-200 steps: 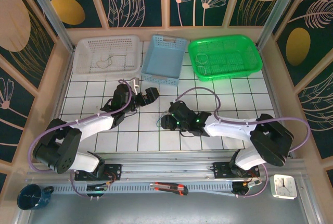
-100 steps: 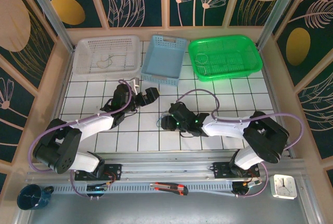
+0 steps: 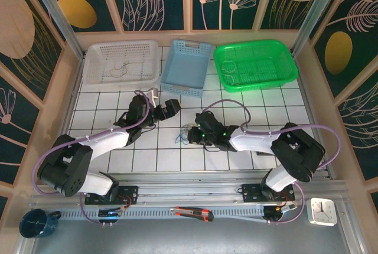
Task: Untangle the cables
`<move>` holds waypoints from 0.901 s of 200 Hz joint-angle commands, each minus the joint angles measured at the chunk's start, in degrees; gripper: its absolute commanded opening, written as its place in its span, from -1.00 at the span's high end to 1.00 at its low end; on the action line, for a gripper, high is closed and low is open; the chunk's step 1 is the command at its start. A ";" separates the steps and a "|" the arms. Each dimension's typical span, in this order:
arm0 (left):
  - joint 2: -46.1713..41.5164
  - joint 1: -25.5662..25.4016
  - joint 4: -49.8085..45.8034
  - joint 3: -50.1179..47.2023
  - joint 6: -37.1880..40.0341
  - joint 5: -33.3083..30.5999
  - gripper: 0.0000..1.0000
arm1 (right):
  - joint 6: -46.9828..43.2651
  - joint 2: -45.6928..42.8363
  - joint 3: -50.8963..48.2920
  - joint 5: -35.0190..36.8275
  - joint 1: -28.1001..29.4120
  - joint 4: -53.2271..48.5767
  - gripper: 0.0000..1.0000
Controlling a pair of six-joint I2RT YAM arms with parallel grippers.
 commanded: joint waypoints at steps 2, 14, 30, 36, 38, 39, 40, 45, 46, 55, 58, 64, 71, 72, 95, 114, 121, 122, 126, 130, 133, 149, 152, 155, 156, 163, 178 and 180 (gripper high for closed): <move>-1.56 -0.23 0.38 1.31 0.24 -0.03 -0.98 | 0.20 -1.95 -1.39 -1.69 -1.30 1.69 1.00; -1.54 -0.23 0.44 1.31 0.28 0.22 -0.98 | 0.29 -3.55 -2.20 -2.49 -2.33 2.06 1.00; -1.62 -0.23 0.73 1.18 0.10 0.64 -0.97 | 0.74 -6.69 -3.69 -4.10 -4.11 3.13 1.00; -1.61 -0.23 0.86 1.00 0.11 0.75 -0.98 | 0.89 -7.93 -4.31 -4.67 -4.99 3.59 1.00; -1.64 -0.21 0.92 0.97 0.09 0.75 -0.98 | 1.02 -8.33 -4.53 -4.85 -5.18 3.74 1.00; -1.65 -0.22 0.93 0.96 0.12 0.75 -0.98 | 1.06 -8.44 -4.60 -4.94 -5.36 3.81 1.00; -1.62 -0.23 0.98 0.96 0.13 0.75 -0.98 | 1.07 -8.67 -4.72 -4.98 -5.49 3.88 1.00; -1.75 -0.23 0.95 0.87 0.10 0.76 -0.98 | 1.26 -9.52 -5.09 -5.32 -6.12 4.04 1.00; -1.75 -0.23 0.95 0.87 0.08 0.76 -0.98 | 1.26 -9.78 -5.18 -5.39 -6.22 4.09 1.00; -1.73 -0.23 1.03 0.80 0.03 0.75 -0.98 | 1.36 -11.38 -5.77 -5.85 -7.31 4.22 1.00; -1.69 -0.23 1.03 0.72 0.01 0.77 -0.98 | 1.37 -11.85 -5.94 -5.94 -7.59 4.23 1.00; -1.71 -0.23 1.18 0.63 -0.16 0.83 -0.98 | 1.31 -12.58 -6.10 -6.06 -8.20 4.02 1.00; -1.75 -0.22 1.38 0.53 -0.21 0.80 -0.98 | 0.93 -13.14 -6.15 -6.08 -8.68 3.52 1.00; -1.76 -0.22 1.38 0.52 -0.21 0.82 -0.98 | 0.88 -13.13 -6.06 -6.08 -8.82 3.48 1.00; -1.34 -0.19 1.94 0.52 -0.54 1.01 -0.98 | -0.42 -13.35 -6.02 -6.41 -9.82 2.80 1.00; -1.05 -0.23 2.11 0.71 -0.82 1.18 -0.98 | -1.35 -12.28 -5.98 -6.67 -10.70 2.56 1.00; -0.98 -0.23 2.09 0.80 -0.86 1.19 -0.98 | -1.51 -11.93 -6.06 -6.70 -11.05 2.64 1.00; -0.93 -0.23 2.09 0.79 -0.89 1.19 -0.98 | -1.53 -11.87 -6.06 -6.70 -11.10 2.73 1.00; -1.00 -0.23 2.09 0.83 -0.82 1.27 -0.98 | -1.60 -11.73 -6.13 -6.85 -11.34 2.99 1.00; -1.04 -0.23 2.09 0.84 -0.82 1.28 -0.97 | -1.63 -11.52 -6.30 -7.04 -11.56 3.17 1.00; -1.03 -0.19 2.09 0.87 -0.77 1.28 -0.98 | -1.57 -11.40 -6.39 -7.27 -11.80 3.43 1.00; -1.02 -0.21 1.78 1.01 -0.72 1.35 -0.97 | -1.47 -10.86 -6.68 -8.01 -12.30 4.29 1.00; -1.03 -0.23 1.74 1.06 -0.68 1.37 -0.98 | -1.52 -10.80 -6.68 -8.09 -12.44 4.35 1.00; -1.01 -0.23 1.74 1.05 -0.65 1.45 -0.98 | -1.48 -10.76 -6.75 -8.18 -12.48 4.45 1.00; -0.94 -0.23 1.78 1.05 -0.65 1.50 -0.98 | -1.42 -10.75 -6.76 -8.19 -12.48 4.51 1.00; -0.95 -0.23 1.82 0.96 -0.77 1.67 -0.98 | -1.36 -10.67 -6.92 -8.64 -12.61 4.94 1.00; -0.74 -0.19 2.51 0.53 -1.44 2.35 -0.98 | -1.03 -10.84 -7.21 -9.48 -12.81 6.02 1.00; -0.71 -0.18 2.70 0.41 -1.57 2.49 -0.98 | -1.00 -10.84 -7.21 -9.61 -12.82 6.12 1.00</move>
